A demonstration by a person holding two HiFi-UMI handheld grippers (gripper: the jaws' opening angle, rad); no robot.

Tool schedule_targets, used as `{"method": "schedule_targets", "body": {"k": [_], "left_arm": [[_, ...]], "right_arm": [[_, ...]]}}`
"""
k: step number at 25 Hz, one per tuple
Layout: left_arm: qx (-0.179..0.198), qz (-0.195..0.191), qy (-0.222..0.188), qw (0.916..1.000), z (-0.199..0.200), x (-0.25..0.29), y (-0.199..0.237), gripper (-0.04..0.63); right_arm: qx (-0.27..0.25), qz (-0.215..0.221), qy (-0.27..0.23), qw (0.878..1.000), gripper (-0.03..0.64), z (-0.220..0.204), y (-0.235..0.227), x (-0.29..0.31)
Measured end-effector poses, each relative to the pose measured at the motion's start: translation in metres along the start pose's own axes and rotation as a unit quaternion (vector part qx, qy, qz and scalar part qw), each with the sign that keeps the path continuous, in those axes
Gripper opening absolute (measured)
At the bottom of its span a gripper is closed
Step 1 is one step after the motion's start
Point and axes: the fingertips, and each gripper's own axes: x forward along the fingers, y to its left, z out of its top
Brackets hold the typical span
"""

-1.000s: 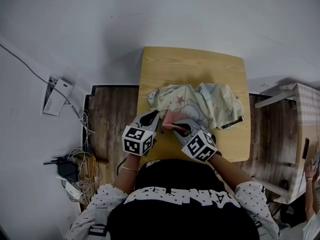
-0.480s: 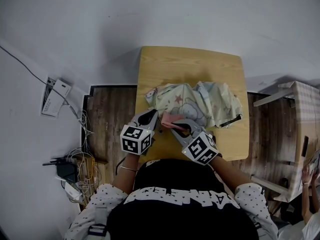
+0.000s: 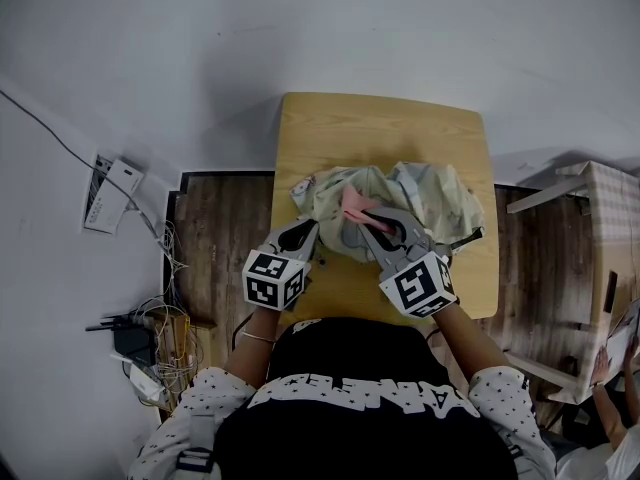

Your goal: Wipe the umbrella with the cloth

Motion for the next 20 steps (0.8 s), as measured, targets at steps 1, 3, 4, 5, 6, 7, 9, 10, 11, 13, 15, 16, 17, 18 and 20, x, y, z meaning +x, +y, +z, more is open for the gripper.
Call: {"method": "schedule_targets", "body": {"k": [1, 3, 4, 5, 6, 7, 9, 10, 11, 13, 15, 16, 17, 18, 20], "left_arm": [[0.0, 0.0, 0.0, 1.0, 0.0, 0.0, 0.0, 0.02], [0.001, -0.001, 0.0, 1.0, 0.0, -0.001, 0.0, 0.02], [0.001, -0.001, 0.0, 1.0, -0.001, -0.001, -0.001, 0.02], [0.001, 0.0, 0.0, 1.0, -0.001, -0.001, -0.001, 0.02], [0.001, 0.0, 0.0, 1.0, -0.001, -0.001, -0.001, 0.02], [0.001, 0.0, -0.001, 1.0, -0.001, -0.002, -0.001, 0.02], [0.0, 0.001, -0.001, 1.0, 0.0, -0.001, -0.001, 0.02], [0.0, 0.001, 0.0, 1.0, 0.0, -0.001, -0.001, 0.02], [0.0, 0.0, 0.001, 1.0, 0.0, 0.0, -0.001, 0.02], [0.0, 0.0, 0.003, 1.0, -0.001, 0.0, 0.0, 0.02], [-0.001, 0.001, 0.003, 1.0, -0.001, 0.0, 0.001, 0.02], [-0.001, 0.001, 0.003, 1.0, -0.001, 0.0, 0.001, 0.02], [-0.001, 0.002, 0.003, 1.0, -0.001, 0.0, 0.001, 0.02], [-0.001, 0.001, 0.003, 1.0, -0.001, 0.001, 0.0, 0.02], [-0.001, -0.001, 0.003, 1.0, -0.001, 0.001, 0.0, 0.02]], "right_arm": [[-0.012, -0.01, 0.004, 1.0, 0.037, -0.001, -0.006, -0.001], [-0.038, -0.025, 0.016, 0.999, 0.037, -0.006, -0.014, -0.001], [-0.05, -0.029, 0.023, 0.998, 0.037, -0.008, -0.016, -0.001], [-0.059, -0.03, 0.03, 0.997, 0.038, -0.012, -0.016, -0.002], [-0.066, -0.029, 0.036, 0.997, 0.037, -0.015, -0.016, -0.001], [-0.07, -0.027, 0.041, 0.996, 0.037, -0.018, -0.015, -0.001], [-0.074, -0.021, 0.05, 0.996, 0.037, -0.024, -0.013, 0.0], [-0.076, -0.019, 0.054, 0.996, 0.038, -0.027, -0.011, 0.0], [-0.077, -0.016, 0.057, 0.995, 0.037, -0.029, -0.01, 0.0], [-0.077, -0.012, 0.062, 0.995, 0.038, -0.033, -0.007, 0.0], [-0.077, -0.009, 0.065, 0.995, 0.038, -0.036, -0.005, 0.0], [-0.076, -0.008, 0.066, 0.995, 0.038, -0.037, -0.004, -0.001], [-0.076, -0.007, 0.066, 0.995, 0.038, -0.038, -0.003, -0.001], [-0.074, -0.007, 0.067, 0.995, 0.038, -0.039, -0.003, -0.002], [-0.068, -0.007, 0.069, 0.995, 0.038, -0.041, -0.001, -0.003]]}}
